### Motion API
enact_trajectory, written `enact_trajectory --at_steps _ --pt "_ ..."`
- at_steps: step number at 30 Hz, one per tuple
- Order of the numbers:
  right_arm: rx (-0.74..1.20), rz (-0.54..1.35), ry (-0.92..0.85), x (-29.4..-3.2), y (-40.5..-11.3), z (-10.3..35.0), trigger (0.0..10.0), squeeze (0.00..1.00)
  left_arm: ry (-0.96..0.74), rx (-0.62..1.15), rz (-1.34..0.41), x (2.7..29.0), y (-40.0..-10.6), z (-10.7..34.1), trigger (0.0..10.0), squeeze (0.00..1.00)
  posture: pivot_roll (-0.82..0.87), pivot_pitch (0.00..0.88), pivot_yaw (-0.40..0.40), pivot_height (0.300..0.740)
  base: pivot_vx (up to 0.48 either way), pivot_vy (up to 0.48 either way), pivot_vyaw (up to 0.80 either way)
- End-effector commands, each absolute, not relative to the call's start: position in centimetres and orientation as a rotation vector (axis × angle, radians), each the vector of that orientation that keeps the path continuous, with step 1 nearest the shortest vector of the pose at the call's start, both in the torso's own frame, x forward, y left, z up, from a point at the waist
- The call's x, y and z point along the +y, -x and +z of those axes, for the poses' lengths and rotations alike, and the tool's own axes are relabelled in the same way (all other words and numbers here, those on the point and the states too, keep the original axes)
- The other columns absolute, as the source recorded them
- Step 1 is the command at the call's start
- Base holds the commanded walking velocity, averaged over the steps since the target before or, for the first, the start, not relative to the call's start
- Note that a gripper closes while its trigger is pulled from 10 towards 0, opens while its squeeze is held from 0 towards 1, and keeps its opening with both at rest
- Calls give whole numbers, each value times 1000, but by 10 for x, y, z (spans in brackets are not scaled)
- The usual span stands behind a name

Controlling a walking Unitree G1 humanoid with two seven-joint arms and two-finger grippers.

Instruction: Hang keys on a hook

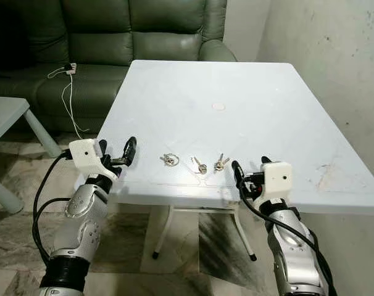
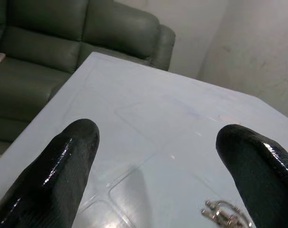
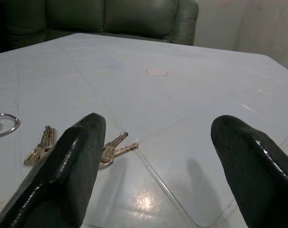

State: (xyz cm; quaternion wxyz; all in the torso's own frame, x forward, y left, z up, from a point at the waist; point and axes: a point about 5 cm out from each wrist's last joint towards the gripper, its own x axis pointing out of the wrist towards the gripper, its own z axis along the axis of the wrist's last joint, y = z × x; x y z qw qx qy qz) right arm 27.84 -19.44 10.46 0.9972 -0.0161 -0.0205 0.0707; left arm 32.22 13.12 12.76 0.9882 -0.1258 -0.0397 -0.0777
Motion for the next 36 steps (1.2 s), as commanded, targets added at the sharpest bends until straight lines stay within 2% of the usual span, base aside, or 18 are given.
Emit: enact_trajectory --at_steps 1,36 --pt "-58 130 44 -198 -279 111 10000 0 240 -80 -172 128 -325 129 10000 0 -195 24 -21 740 0 0 0" --pt "-75 132 42 -192 -288 116 10000 0 228 -98 -178 129 -330 134 10000 0 -164 1 -22 740 0 0 0"
